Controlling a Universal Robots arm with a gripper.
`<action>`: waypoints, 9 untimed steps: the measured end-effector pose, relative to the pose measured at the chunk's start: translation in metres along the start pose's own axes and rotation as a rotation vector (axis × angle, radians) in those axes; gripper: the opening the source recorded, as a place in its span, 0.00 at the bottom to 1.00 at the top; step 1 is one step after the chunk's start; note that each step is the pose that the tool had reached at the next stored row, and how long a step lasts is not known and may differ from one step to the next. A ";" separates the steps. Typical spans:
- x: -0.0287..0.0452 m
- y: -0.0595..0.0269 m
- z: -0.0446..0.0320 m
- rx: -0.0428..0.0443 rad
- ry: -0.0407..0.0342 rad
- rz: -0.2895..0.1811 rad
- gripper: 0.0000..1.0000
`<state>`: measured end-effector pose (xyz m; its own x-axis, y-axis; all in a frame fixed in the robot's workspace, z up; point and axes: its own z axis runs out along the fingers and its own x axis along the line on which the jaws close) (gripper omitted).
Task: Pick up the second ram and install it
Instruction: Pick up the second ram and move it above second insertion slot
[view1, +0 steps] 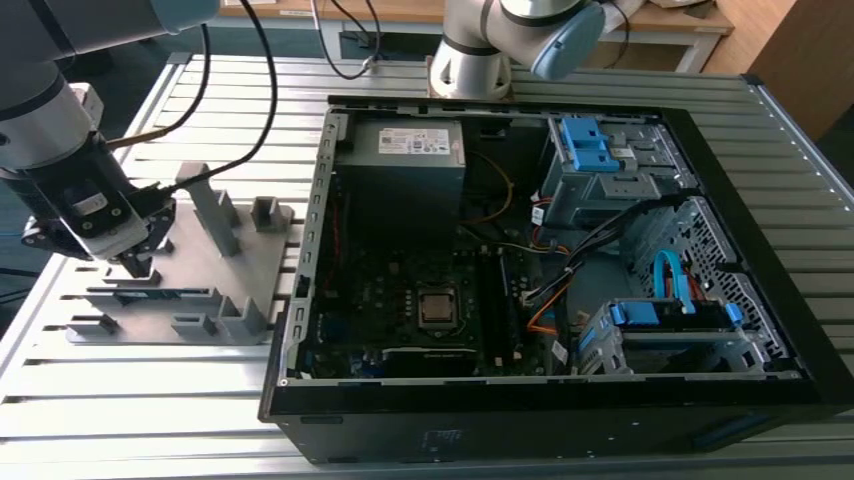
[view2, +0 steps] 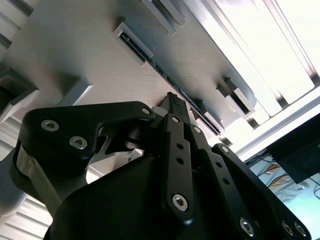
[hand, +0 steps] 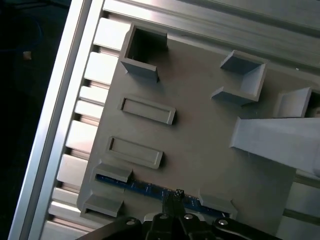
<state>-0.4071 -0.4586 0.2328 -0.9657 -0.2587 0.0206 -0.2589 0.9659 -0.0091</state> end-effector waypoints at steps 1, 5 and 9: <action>0.0000 0.0000 0.0000 0.0002 0.0000 -0.008 0.10; 0.0000 0.0000 0.0000 0.0008 -0.0003 -0.041 0.10; 0.0000 0.0000 0.0000 0.0015 -0.0006 -0.072 0.10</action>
<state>-0.4071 -0.4586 0.2328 -0.9446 -0.3275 0.0206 -0.3277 0.9447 -0.0091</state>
